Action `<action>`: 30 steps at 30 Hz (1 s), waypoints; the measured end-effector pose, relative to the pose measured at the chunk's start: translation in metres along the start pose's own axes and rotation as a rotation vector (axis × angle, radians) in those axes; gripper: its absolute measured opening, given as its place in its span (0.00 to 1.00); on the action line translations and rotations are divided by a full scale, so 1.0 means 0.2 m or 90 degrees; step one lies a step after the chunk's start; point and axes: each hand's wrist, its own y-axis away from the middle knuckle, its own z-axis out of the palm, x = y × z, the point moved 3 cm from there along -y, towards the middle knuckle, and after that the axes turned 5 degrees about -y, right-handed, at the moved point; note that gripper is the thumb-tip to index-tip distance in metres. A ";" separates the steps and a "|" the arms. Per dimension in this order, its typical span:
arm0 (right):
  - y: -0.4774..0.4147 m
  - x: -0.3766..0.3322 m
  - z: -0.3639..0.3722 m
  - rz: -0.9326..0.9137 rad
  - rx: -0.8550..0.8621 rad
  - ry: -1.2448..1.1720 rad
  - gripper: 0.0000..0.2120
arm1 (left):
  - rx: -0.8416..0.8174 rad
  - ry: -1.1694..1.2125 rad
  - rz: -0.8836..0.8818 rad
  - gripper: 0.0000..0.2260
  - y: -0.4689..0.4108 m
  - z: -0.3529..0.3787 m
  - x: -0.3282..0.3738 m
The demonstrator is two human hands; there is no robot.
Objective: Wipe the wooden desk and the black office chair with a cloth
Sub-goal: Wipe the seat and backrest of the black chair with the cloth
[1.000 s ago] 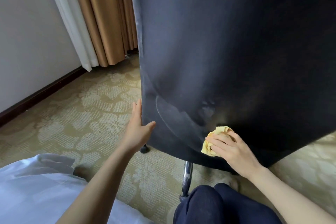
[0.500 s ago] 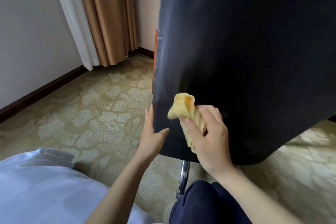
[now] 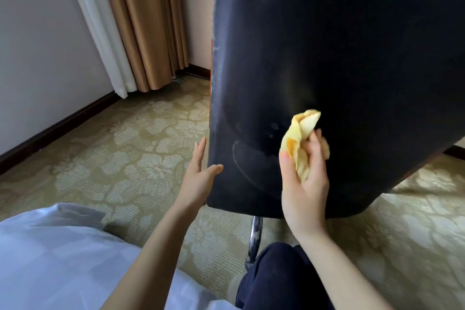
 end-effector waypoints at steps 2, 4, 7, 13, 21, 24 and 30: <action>-0.11 -0.02 0.04 -0.213 -0.008 0.137 0.09 | 0.002 -0.019 0.009 0.33 -0.04 0.00 0.03; -0.22 -0.03 0.11 -0.404 -0.041 0.279 0.06 | -0.008 -0.042 0.015 0.35 -0.08 0.01 0.06; -0.31 -0.03 0.27 -0.625 -0.098 0.416 0.04 | -0.038 -0.032 0.030 0.38 -0.11 0.03 0.08; -0.37 0.18 0.45 -0.763 -0.142 0.608 0.16 | -0.098 -0.007 0.011 0.44 -0.13 -0.04 0.00; -0.22 0.59 0.35 -0.868 -0.381 0.806 0.27 | -0.080 -0.003 0.033 0.45 -0.15 -0.05 -0.05; -0.18 0.68 0.26 -0.879 -0.467 0.836 0.25 | -0.054 -0.014 0.047 0.45 -0.12 0.00 -0.04; -0.15 0.82 -0.08 -0.848 -0.619 0.867 0.24 | -0.048 -0.062 0.048 0.46 -0.08 0.08 -0.02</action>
